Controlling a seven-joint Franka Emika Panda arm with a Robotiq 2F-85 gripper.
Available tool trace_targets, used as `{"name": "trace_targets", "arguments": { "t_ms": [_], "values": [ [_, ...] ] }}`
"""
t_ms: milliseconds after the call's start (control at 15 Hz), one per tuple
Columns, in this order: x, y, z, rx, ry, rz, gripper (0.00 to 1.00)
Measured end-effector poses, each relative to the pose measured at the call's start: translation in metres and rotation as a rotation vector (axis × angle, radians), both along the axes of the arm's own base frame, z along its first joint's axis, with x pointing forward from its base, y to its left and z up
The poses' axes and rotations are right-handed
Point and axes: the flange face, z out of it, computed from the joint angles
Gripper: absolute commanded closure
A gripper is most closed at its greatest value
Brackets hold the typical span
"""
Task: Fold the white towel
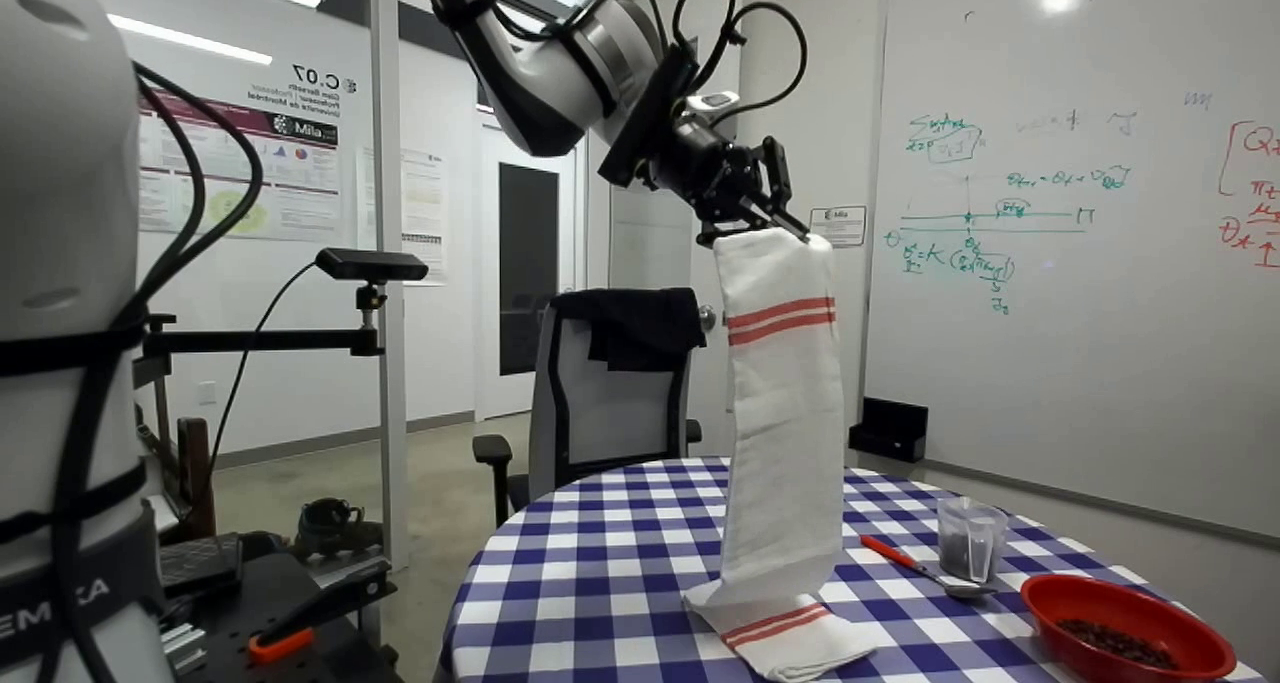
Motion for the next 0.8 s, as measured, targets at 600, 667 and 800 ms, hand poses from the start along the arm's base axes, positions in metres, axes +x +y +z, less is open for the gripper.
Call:
{"name": "trace_targets", "arguments": {
  "t_ms": [600,667,800],
  "values": [
    [0.012,-0.014,-0.049,-0.093,-0.005,0.016,0.99],
    [0.013,-0.017,-0.049,-0.101,-0.019,0.011,0.99],
    [0.016,-0.021,-0.046,-0.113,-0.047,0.001,0.99]
  ]
}}
